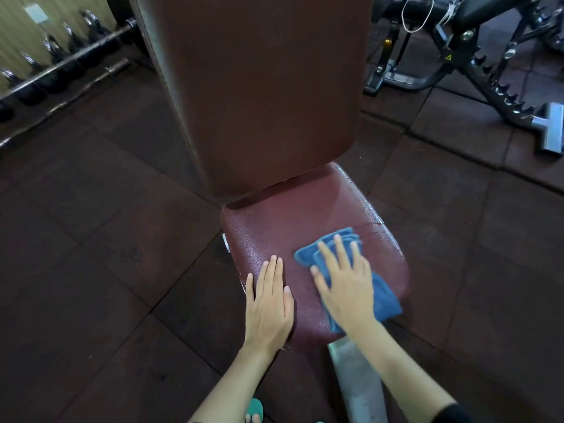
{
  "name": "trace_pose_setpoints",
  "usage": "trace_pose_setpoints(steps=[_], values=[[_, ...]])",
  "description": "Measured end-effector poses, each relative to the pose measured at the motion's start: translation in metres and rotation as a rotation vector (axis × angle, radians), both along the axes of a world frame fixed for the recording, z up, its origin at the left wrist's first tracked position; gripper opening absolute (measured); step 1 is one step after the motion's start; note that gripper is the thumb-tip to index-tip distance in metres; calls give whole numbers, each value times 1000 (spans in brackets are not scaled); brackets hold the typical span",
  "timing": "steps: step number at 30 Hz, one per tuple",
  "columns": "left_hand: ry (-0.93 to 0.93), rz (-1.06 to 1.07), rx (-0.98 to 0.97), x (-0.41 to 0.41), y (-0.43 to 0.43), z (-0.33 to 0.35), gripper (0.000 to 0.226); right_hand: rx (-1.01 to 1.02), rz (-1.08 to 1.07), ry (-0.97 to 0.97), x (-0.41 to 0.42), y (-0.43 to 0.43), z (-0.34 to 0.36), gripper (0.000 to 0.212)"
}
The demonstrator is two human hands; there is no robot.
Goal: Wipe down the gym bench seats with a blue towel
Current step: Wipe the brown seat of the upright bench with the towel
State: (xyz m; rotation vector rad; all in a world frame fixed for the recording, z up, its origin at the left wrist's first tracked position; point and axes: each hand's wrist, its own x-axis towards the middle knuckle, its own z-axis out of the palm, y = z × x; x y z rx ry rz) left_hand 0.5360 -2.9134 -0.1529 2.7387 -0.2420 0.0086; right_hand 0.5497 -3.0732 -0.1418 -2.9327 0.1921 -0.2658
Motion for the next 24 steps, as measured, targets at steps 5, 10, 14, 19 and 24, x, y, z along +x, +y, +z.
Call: trace_pose_setpoints(steps=[5,10,14,19,24], values=[[-17,-13,65,10,-5,7,52,-150,249,32,-9,-20,-4,49],[-5,-73,112,21,-16,9,52,-38,-80,111,17,-45,6,48],[9,-71,126,26,-23,8,53,-6,-129,29,10,-24,4,48],[0,-89,144,26,-22,6,53,-92,259,-16,-24,-36,-8,48],[-23,-66,133,28,-25,10,52,-76,233,38,-5,-68,-3,50]])
